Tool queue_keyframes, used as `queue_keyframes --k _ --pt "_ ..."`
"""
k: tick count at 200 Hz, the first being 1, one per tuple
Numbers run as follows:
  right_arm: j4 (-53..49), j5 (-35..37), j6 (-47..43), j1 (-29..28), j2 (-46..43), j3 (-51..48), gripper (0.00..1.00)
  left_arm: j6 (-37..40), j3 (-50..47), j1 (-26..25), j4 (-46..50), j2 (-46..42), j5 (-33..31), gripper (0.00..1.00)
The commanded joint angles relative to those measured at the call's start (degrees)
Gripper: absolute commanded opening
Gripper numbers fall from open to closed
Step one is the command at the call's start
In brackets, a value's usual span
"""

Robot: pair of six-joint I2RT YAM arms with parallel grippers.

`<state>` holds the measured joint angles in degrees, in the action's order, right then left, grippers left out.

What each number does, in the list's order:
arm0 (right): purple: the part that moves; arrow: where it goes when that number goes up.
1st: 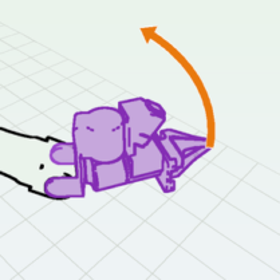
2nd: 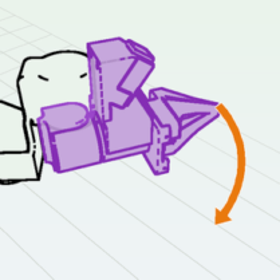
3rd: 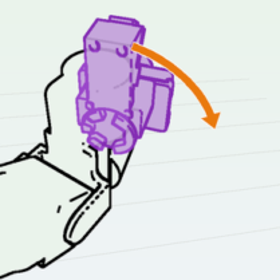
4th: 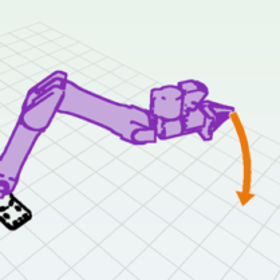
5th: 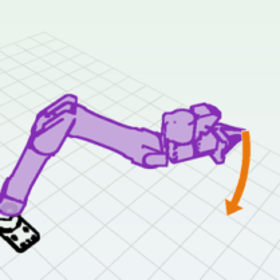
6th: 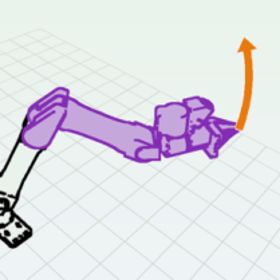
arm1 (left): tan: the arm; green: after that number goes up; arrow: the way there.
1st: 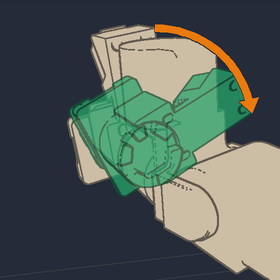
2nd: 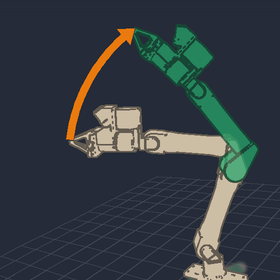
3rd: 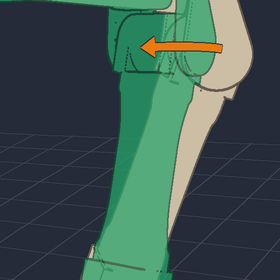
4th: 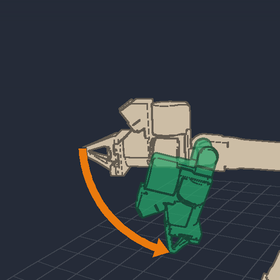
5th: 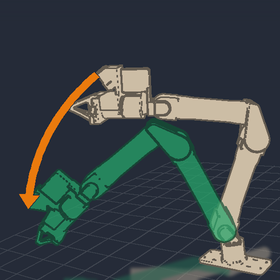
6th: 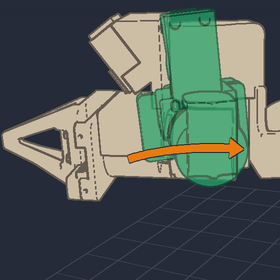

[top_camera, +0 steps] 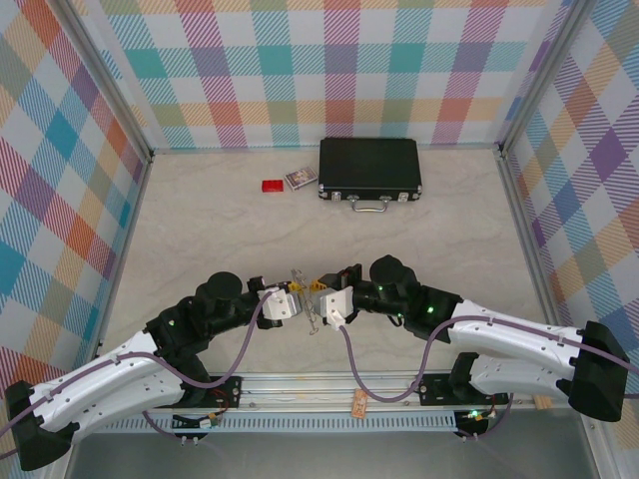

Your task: Put the keys on the keyring

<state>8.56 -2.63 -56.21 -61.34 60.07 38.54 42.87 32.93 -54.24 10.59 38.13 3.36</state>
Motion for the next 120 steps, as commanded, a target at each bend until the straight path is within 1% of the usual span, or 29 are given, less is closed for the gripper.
queue_keyframes --k 1,120 --pt "1.4 -1.6 0.7 -0.4 0.5 0.3 0.00 -0.6 1.6 -0.5 -1.0 -0.4 0.4 0.00" --pt "1.6 -2.1 0.8 -0.4 1.1 0.5 0.00 -0.7 2.0 -0.5 -0.9 0.4 1.4 0.00"
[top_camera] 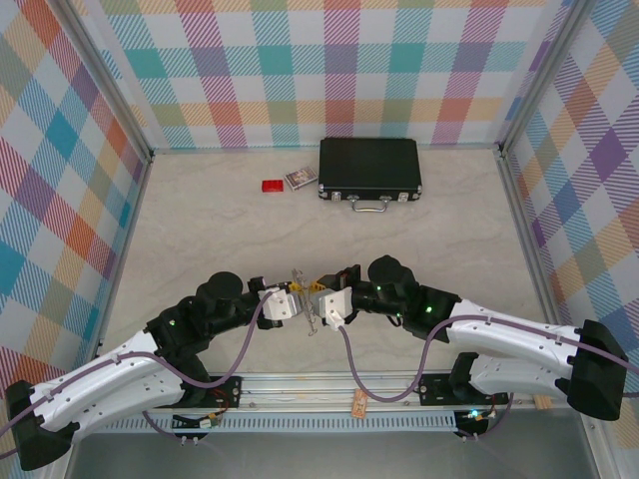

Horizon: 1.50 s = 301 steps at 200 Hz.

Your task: Put the keys on the keyring

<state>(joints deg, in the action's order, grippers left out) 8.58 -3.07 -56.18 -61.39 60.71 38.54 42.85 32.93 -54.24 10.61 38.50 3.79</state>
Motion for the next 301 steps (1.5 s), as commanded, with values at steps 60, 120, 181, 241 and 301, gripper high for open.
queue_keyframes --k 60,120,181,241,301 --pt "1.4 -2.2 0.7 -0.4 0.8 0.8 0.00 -0.6 2.3 -0.6 -1.4 0.6 1.3 0.00" --pt "1.3 -1.9 0.4 -0.4 1.1 1.0 0.00 0.2 2.4 -0.5 -0.1 1.0 2.1 0.00" --pt "-0.2 -2.2 -1.3 -0.4 1.0 1.4 0.00 1.0 2.8 -0.5 0.7 1.6 1.7 0.00" --pt "-0.4 -1.4 -0.6 -0.4 0.5 1.4 0.00 1.0 2.4 -0.6 0.0 1.2 0.8 0.00" --pt "-0.3 -1.4 0.1 -0.5 -1.2 0.6 0.00 1.0 1.0 -0.5 -1.5 -0.9 -0.7 0.00"
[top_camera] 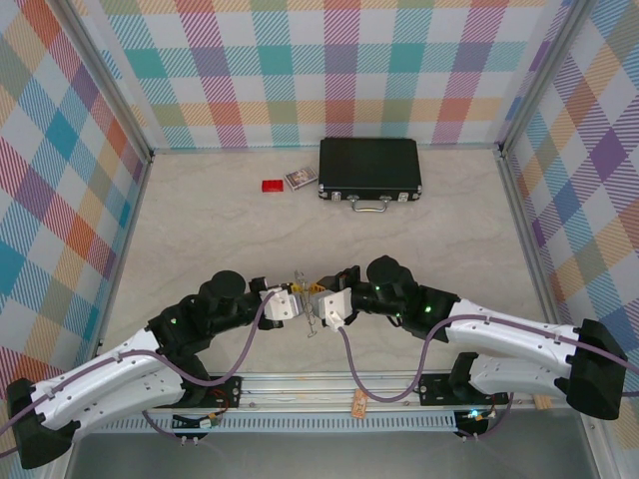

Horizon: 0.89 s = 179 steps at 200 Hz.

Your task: Put the keys on the keyring

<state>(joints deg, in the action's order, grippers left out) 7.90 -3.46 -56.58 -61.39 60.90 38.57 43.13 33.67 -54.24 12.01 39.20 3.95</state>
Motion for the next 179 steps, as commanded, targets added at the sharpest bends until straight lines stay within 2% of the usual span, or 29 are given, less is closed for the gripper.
queue_keyframes --k 1,179 --pt "0.3 -1.0 0.4 -0.5 -1.4 0.6 0.00 0.7 0.3 -0.5 -2.8 -1.6 -0.9 0.00" --pt "1.3 -1.5 0.7 -0.4 -0.4 0.9 0.00 0.8 0.6 -0.5 -1.7 -0.9 1.1 0.00"
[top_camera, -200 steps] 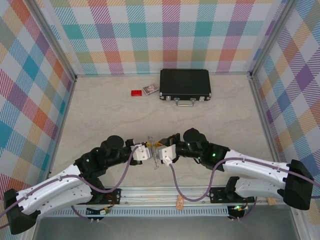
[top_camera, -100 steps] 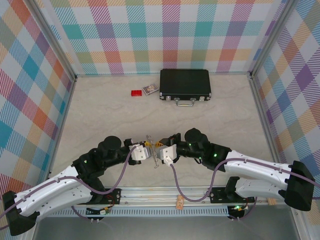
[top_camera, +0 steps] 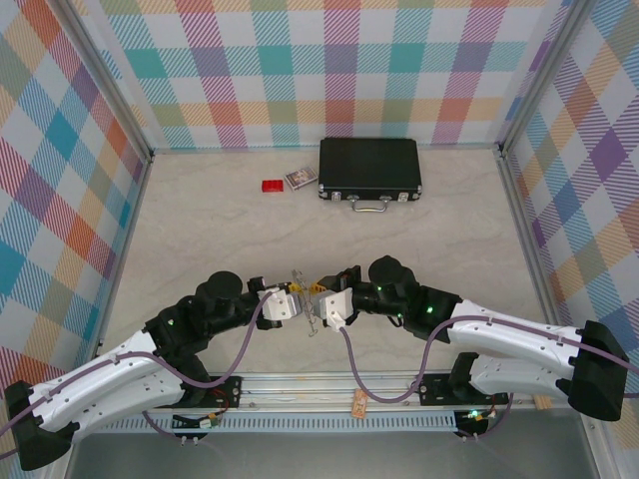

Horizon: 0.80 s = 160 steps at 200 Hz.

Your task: Put the keys on the keyring

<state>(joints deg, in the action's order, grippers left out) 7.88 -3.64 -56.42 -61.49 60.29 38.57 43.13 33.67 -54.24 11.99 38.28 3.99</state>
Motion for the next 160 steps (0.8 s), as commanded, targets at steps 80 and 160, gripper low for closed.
queue_keyframes --k 80,160 --pt "0.4 -2.7 0.1 -0.5 0.5 1.0 0.00 0.7 1.0 -0.5 -1.8 0.6 1.4 0.00" --pt "0.2 -3.4 -0.4 -1.2 2.0 1.8 0.00 0.5 1.3 -0.5 -1.9 0.7 1.8 0.00"
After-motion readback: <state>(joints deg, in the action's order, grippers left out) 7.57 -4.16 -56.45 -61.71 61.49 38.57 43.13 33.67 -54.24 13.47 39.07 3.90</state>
